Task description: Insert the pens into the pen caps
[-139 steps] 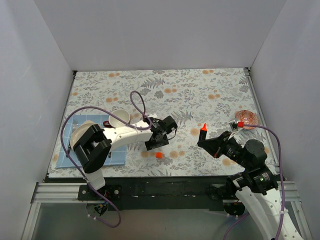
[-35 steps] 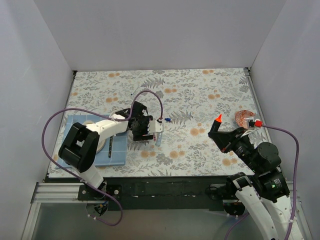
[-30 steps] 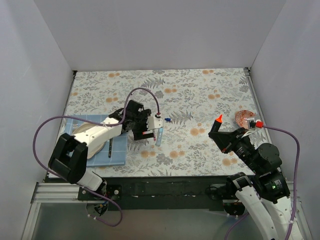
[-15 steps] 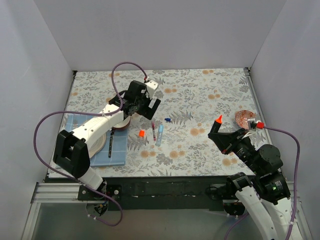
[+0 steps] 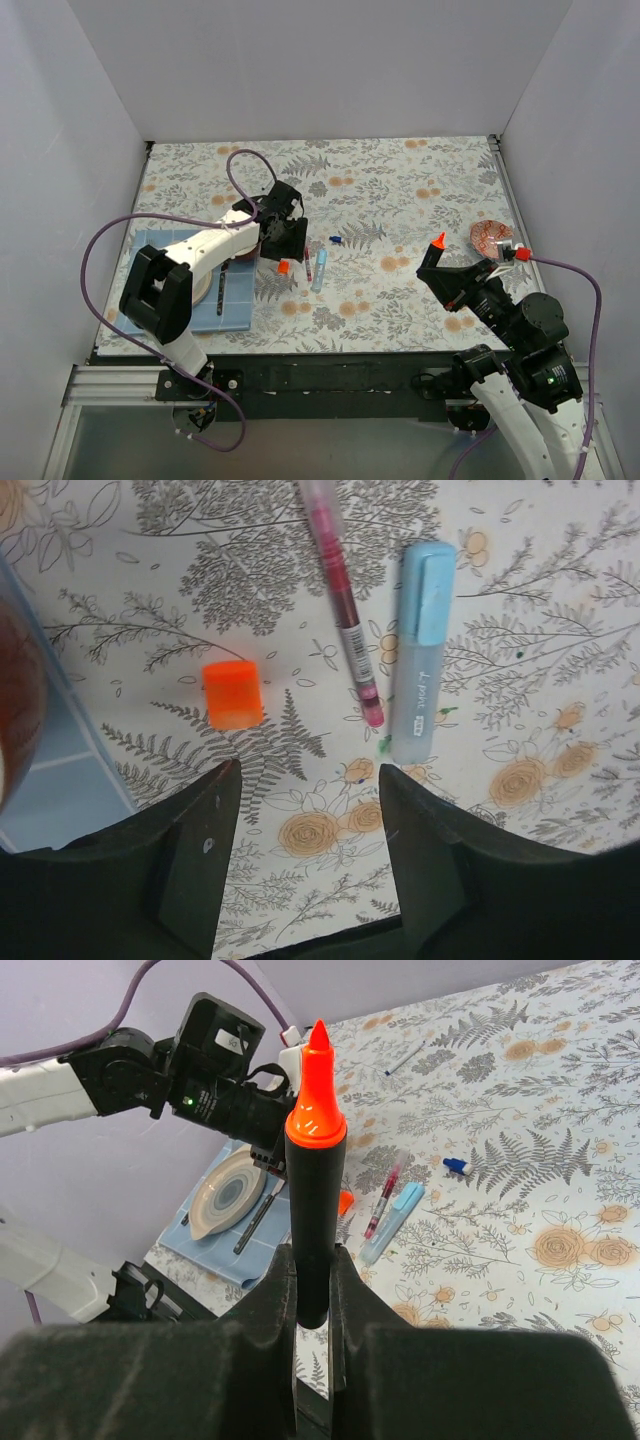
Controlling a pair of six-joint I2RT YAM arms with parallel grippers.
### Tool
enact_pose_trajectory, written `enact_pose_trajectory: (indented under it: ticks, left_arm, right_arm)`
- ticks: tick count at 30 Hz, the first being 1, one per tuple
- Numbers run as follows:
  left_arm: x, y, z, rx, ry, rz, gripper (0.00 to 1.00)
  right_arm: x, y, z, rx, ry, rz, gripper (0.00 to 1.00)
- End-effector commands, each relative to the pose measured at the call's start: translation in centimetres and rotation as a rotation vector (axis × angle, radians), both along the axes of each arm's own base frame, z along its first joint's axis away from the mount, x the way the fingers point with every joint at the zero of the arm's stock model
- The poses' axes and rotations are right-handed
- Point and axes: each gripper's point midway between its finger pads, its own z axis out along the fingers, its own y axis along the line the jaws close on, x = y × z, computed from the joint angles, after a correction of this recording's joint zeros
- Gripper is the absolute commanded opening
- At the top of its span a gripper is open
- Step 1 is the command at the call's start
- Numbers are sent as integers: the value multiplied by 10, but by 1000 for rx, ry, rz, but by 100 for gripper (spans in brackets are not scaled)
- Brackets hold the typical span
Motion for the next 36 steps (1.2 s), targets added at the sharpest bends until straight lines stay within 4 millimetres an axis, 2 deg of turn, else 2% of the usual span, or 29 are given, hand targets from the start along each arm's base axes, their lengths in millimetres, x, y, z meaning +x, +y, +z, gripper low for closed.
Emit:
enact_pose_trajectory:
  ticks: [1,4,11,17,29,36]
  left_arm:
    - [1,18,3,70,-20,116,57]
    - [-2,27,-11,129,14,122,58]
    - [-4,26,-38,151,50,102,58]
    - [4,26,-48,195,50,100,56]
    - [0,36,-70,272,99,86,49]
    - [0,27,-87,260,145,49,46]
  right_arm:
    - [-9,-1,24,28,-70,16,1]
    - [-8,-1,23,30,-69,15,1]
    - [-8,-1,22,31,-65,13,1]
    - [-11,-2,24,36,-73,14,1]
    - [-11,-3,28,31,-81,8,1]
    - [-11,-4,28,29,-83,4,1]
